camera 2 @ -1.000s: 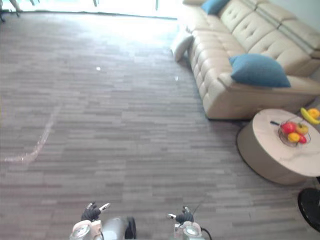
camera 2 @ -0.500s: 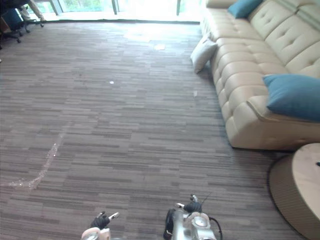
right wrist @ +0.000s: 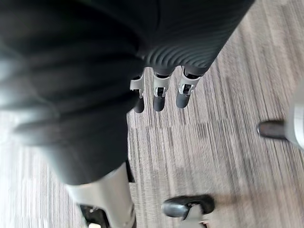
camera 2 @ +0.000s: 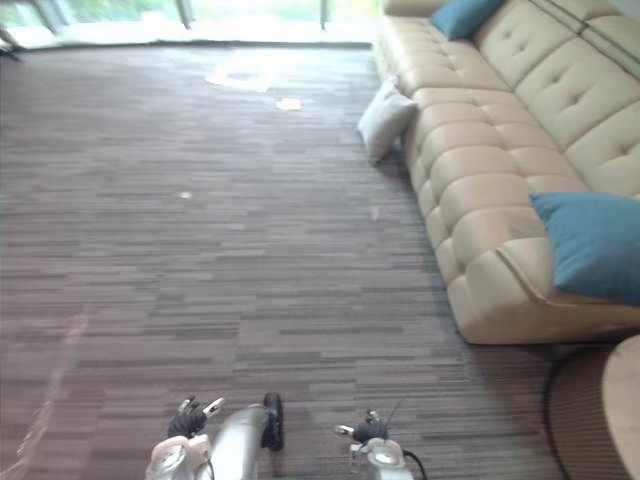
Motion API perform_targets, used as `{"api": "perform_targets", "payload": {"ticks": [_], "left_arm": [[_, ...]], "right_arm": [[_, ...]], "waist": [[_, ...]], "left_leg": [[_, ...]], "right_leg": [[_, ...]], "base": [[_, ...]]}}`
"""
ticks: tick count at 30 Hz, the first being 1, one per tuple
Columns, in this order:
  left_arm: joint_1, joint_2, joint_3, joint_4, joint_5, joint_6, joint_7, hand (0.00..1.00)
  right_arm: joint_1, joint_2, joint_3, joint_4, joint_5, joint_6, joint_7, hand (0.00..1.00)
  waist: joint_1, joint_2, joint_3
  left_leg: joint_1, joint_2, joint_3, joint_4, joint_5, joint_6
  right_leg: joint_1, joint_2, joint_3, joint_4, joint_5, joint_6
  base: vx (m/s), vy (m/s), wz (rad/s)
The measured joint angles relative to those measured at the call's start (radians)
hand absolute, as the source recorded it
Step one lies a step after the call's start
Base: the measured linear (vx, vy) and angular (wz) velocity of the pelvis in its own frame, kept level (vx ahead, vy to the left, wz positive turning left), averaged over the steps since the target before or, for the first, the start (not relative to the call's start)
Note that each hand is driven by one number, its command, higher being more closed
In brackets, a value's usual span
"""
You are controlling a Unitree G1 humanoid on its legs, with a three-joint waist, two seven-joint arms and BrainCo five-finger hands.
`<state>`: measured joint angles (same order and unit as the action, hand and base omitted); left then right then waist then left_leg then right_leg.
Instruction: Pick up cushions and gather them together orderly.
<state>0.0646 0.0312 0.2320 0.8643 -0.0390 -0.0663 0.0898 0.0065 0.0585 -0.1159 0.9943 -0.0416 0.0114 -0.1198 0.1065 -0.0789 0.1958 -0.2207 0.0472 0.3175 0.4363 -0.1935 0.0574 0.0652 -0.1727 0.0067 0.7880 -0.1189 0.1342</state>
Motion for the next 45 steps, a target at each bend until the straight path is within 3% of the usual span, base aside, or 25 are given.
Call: {"api": "perform_targets", "payload": {"ticks": [3, 4, 6, 8, 10, 11, 13, 14, 16, 17, 18, 19, 21, 25, 26, 28, 30, 31, 33, 34, 36, 38, 40, 43, 45], "left_arm": [[-0.011, 0.012, -0.029, 0.047, 0.024, 0.021, 0.001, 0.00], [-0.017, 0.011, -0.037, 0.052, 0.036, 0.027, 0.001, 0.00], [-0.017, 0.012, -0.044, 0.069, 0.036, 0.028, 0.000, 0.00], [-0.026, 0.013, -0.050, 0.102, 0.038, 0.033, -0.002, 0.00], [-0.014, 0.010, -0.075, 0.108, 0.039, 0.030, -0.007, 0.00], [-0.012, 0.008, -0.075, 0.107, 0.040, 0.029, -0.007, 0.00], [0.008, 0.004, -0.072, 0.106, 0.041, 0.030, -0.006, 0.00], [0.021, -0.013, -0.060, 0.108, 0.044, 0.030, -0.006, 0.00], [0.023, -0.034, -0.050, 0.102, 0.046, 0.029, -0.007, 0.00], [0.026, -0.060, -0.019, 0.089, 0.047, 0.029, -0.008, 0.00], [0.026, -0.074, 0.013, 0.078, 0.047, 0.030, -0.008, 0.00], [0.025, -0.072, 0.019, 0.072, 0.047, 0.029, -0.010, 0.00], [0.027, -0.041, 0.023, 0.036, 0.036, 0.025, -0.007, 0.00], [0.026, -0.048, 0.039, -0.019, 0.033, 0.005, -0.007, 0.00], [0.026, -0.053, 0.048, -0.029, 0.032, 0.003, -0.007, 0.00], [0.028, -0.067, 0.055, -0.028, 0.013, 0.001, -0.006, 0.00], [0.026, -0.058, 0.053, -0.031, -0.002, -0.006, -0.007, 0.00], [0.025, -0.049, 0.053, -0.032, -0.003, -0.008, -0.007, 0.00], [0.024, -0.035, 0.053, -0.027, -0.004, -0.008, -0.005, 0.00], [0.022, -0.017, 0.040, -0.014, -0.003, -0.007, -0.003, 0.00], [0.000, 0.005, 0.002, 0.027, 0.000, 0.011, 0.000, 0.00], [-0.004, 0.007, -0.010, 0.057, 0.015, 0.020, 0.004, 0.00], [-0.001, 0.005, -0.017, 0.064, 0.018, 0.023, 0.005, 0.00], [-0.006, 0.008, -0.017, 0.103, 0.018, 0.029, 0.004, 0.00], [-0.003, 0.007, -0.027, 0.109, 0.026, 0.029, 0.002, 0.00]], "right_arm": [[0.006, -0.007, 0.001, -0.018, -0.004, -0.016, 0.002, 0.00], [0.011, -0.012, -0.002, -0.047, -0.008, -0.026, 0.002, 0.00], [0.012, -0.014, -0.013, -0.077, -0.008, -0.032, 0.002, 0.00], [0.001, -0.030, -0.050, -0.078, -0.007, -0.035, 0.004, 0.00], [-0.003, -0.048, -0.073, -0.074, -0.008, -0.030, 0.003, 0.00], [-0.002, -0.053, -0.073, -0.073, -0.008, -0.027, 0.004, 0.00], [0.004, -0.067, -0.076, -0.068, -0.007, -0.019, 0.006, 0.00], [0.003, -0.074, -0.077, -0.076, -0.007, -0.020, 0.008, 0.00], [0.001, -0.095, -0.075, -0.078, -0.019, -0.015, 0.018, 0.00], [0.000, -0.108, -0.072, -0.080, -0.019, -0.012, 0.020, 0.00], [-0.010, -0.112, -0.067, -0.073, -0.018, -0.006, 0.016, 0.00], [-0.013, -0.109, -0.065, -0.070, -0.016, -0.004, 0.015, 0.00], [-0.013, -0.077, -0.032, -0.057, 0.002, -0.001, 0.013, 0.00], [-0.017, -0.054, -0.020, -0.025, 0.003, 0.008, 0.011, 0.00], [-0.018, -0.050, -0.020, -0.023, 0.003, 0.008, 0.011, 0.00], [-0.011, -0.057, 0.004, -0.011, 0.003, 0.007, -0.002, 0.00], [-0.011, -0.043, 0.009, 0.006, 0.002, 0.009, -0.006, 0.00], [-0.004, -0.028, 0.001, 0.003, 0.002, 0.007, -0.007, 0.00], [0.005, -0.008, 0.002, 0.004, 0.001, 0.006, -0.007, 0.00], [0.010, 0.002, 0.000, 0.001, -0.001, 0.004, -0.006, 0.00], [0.010, -0.002, 0.000, -0.001, -0.002, -0.006, -0.003, 0.00], [0.014, -0.009, 0.000, -0.022, -0.003, -0.013, 0.003, 0.00], [0.017, -0.015, -0.002, -0.046, -0.008, -0.021, 0.003, 0.00], [0.008, -0.023, -0.037, -0.078, -0.010, -0.030, 0.005, 0.00], [0.001, -0.028, -0.050, -0.077, -0.009, -0.029, 0.007, 0.00]], "waist": [[-0.022, 0.011, 0.008], [-0.037, 0.017, 0.004], [-0.053, 0.026, 0.002], [-0.061, 0.035, 0.008], [-0.077, 0.046, 0.013], [-0.079, 0.046, 0.013], [-0.099, 0.049, 0.010], [-0.107, 0.072, 0.000], [-0.104, 0.114, -0.016], [-0.102, 0.150, -0.014], [-0.097, 0.171, -0.004], [-0.098, 0.172, 0.002], [-0.079, 0.114, 0.025], [-0.034, 0.094, 0.025], [-0.026, 0.096, 0.029], [-0.016, 0.115, 0.023], [0.003, 0.089, 0.005], [0.004, 0.068, -0.005], [0.010, 0.030, -0.020], [0.005, 0.007, -0.020], [-0.009, 0.004, -0.014], [-0.019, 0.014, -0.009], [-0.036, 0.024, -0.010], [-0.059, 0.033, 0.000], [-0.064, 0.037, 0.003]], "left_leg": [[0.185, -0.036, -0.022, -0.055, -0.076, -0.001], [0.278, -0.043, -0.036, -0.125, -0.102, -0.017], [0.324, -0.044, -0.054, -0.166, -0.109, -0.022], [0.430, -0.045, -0.067, -0.229, -0.112, -0.027], [0.545, -0.048, -0.098, -0.321, -0.135, -0.058], [0.568, -0.051, -0.108, -0.336, -0.147, -0.063], [0.644, -0.055, -0.154, -0.349, -0.192, -0.083], [0.649, -0.035, -0.186, -0.281, -0.192, -0.085], [0.512, 0.024, -0.194, 0.033, -0.169, -0.121], [0.387, 0.087, -0.194, 0.322, -0.051, -0.192], [0.299, 0.158, -0.168, 0.531, -0.042, -0.202], [0.281, 0.178, -0.154, 0.580, -0.046, -0.196], [0.150, 0.213, -0.082, 0.660, -0.078, -0.144], [-0.054, 0.179, -0.029, 0.365, -0.122, -0.103], [-0.078, 0.155, -0.028, 0.230, -0.102, -0.106], [-0.129, 0.102, -0.069, -0.112, 0.046, -0.120], [-0.129, 0.079, -0.070, -0.055, 0.141, -0.084], [-0.137, 0.072, -0.062, -0.001, 0.132, -0.070], [-0.099, 0.049, -0.024, 0.018, 0.095, -0.016], [-0.046, 0.024, -0.006, 0.012, 0.053, -0.014], [0.060, -0.013, 0.000, -0.005, -0.007, -0.013], [0.193, -0.032, 0.000, -0.060, -0.049, -0.013], [0.288, -0.039, -0.002, -0.138, -0.069, -0.011], [0.424, -0.039, -0.008, -0.227, -0.076, -0.027], [0.528, -0.042, -0.034, -0.294, -0.107, -0.071]], "right_leg": [[-0.122, -0.017, -0.067, 0.316, -0.001, -0.013], [-0.228, -0.018, -0.151, 0.324, -0.039, -0.059], [-0.316, -0.016, -0.223, 0.242, -0.073, -0.071], [-0.394, 0.004, -0.299, 0.006, -0.097, -0.082], [-0.408, 0.053, -0.332, -0.366, 0.002, -0.088], [-0.415, 0.057, -0.330, -0.400, 0.021, -0.095], [-0.424, 0.068, -0.297, -0.371, 0.086, -0.189], [-0.436, 0.077, -0.291, -0.275, 0.068, -0.224], [-0.410, 0.098, -0.315, -0.261, -0.002, -0.227], [-0.360, 0.146, -0.308, -0.292, -0.032, -0.240], [-0.278, 0.198, -0.300, -0.345, -0.054, -0.254], [-0.243, 0.211, -0.294, -0.362, -0.062, -0.257], [-0.046, 0.232, -0.238, -0.483, -0.091, -0.260], [0.113, 0.224, -0.162, -0.624, -0.090, -0.248], [0.147, 0.206, -0.153, -0.644, -0.101, -0.230], [0.227, 0.177, -0.101, -0.684, -0.177, -0.168], [0.254, 0.142, -0.065, -0.663, -0.224, -0.158], [0.241, 0.121, -0.042, -0.605, -0.219, -0.165], [0.158, 0.075, -0.017, -0.383, -0.200, -0.129], [0.068, 0.042, 0.006, -0.145, -0.133, -0.053], [-0.041, -0.002, -0.003, 0.153, -0.047, 0.006], [-0.120, -0.019, -0.057, 0.296, -0.055, -0.012], [-0.219, -0.022, -0.133, 0.300, -0.084, -0.057], [-0.360, -0.002, -0.267, 0.042, -0.121, -0.078], [-0.387, 0.067, -0.285, -0.325, -0.029, -0.098]], "base": [[0.59, 0.217, 0.18], [0.50, 0.102, 0.32], [0.57, 0.077, 0.34], [0.67, 0.026, 0.42], [0.64, -0.050, 0.67], [0.69, -0.111, 0.74], [0.67, -0.155, 0.59], [0.74, -0.223, 0.37], [0.78, -0.250, 0.10], [0.85, -0.211, -0.35], [0.72, -0.160, -0.44], [0.71, -0.114, -0.55], [0.72, -0.128, -0.46], [0.56, 0.001, -0.63], [0.54, 0.184, -0.58], [0.64, 0.300, -0.79], [0.62, 0.341, -0.57], [0.80, 0.408, -0.51], [0.65, 0.334, -0.45], [0.49, 0.259, -0.25], [0.57, 0.266, -0.07], [0.54, 0.181, -0.04], [0.50, 0.127, 0.06], [0.58, 0.055, 0.21], [0.64, -0.025, 0.35]]}}
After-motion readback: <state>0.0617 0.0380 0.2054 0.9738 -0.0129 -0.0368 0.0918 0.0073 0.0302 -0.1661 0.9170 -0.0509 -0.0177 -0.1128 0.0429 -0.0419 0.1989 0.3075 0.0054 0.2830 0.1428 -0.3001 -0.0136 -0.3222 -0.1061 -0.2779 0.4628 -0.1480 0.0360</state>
